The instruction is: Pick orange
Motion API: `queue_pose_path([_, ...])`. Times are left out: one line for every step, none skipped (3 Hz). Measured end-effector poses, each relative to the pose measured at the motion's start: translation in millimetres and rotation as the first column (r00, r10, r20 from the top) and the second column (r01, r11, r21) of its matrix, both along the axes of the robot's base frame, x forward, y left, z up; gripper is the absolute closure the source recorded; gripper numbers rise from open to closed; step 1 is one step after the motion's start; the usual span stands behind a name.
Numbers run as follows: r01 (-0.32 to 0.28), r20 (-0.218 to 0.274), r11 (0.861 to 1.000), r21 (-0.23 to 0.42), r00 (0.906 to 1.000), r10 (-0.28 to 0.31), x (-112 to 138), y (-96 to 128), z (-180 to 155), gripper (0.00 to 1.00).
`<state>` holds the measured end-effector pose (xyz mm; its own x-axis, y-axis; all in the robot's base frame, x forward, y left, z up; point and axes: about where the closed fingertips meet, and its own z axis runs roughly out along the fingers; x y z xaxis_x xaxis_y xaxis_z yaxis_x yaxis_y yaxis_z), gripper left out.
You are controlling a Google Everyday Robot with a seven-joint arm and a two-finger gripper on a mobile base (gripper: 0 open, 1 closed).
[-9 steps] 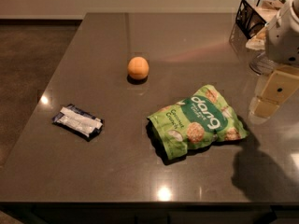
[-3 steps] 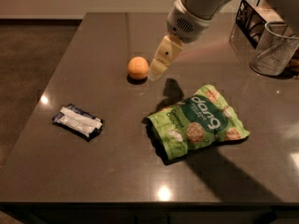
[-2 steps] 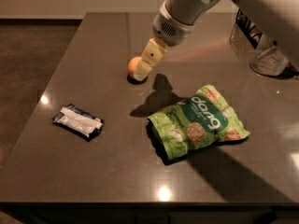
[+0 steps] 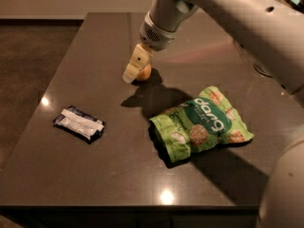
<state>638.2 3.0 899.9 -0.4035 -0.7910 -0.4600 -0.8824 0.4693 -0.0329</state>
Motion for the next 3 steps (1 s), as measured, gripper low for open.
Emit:
queue_pose_path([-0.005, -0.015, 1.0, -0.012, 0.9999, 0.005, 11.0, 7.4, -12.1, 0.0])
queue_pose_path([-0.016, -0.035, 0.999, -0.038, 0.9993, 0.015, 18.1, 10.2, -21.7, 0.15])
queue_pose_path([-0.017, -0.05, 0.998, -0.064, 0.9986, 0.013, 23.9, 6.6, -27.8, 0.4])
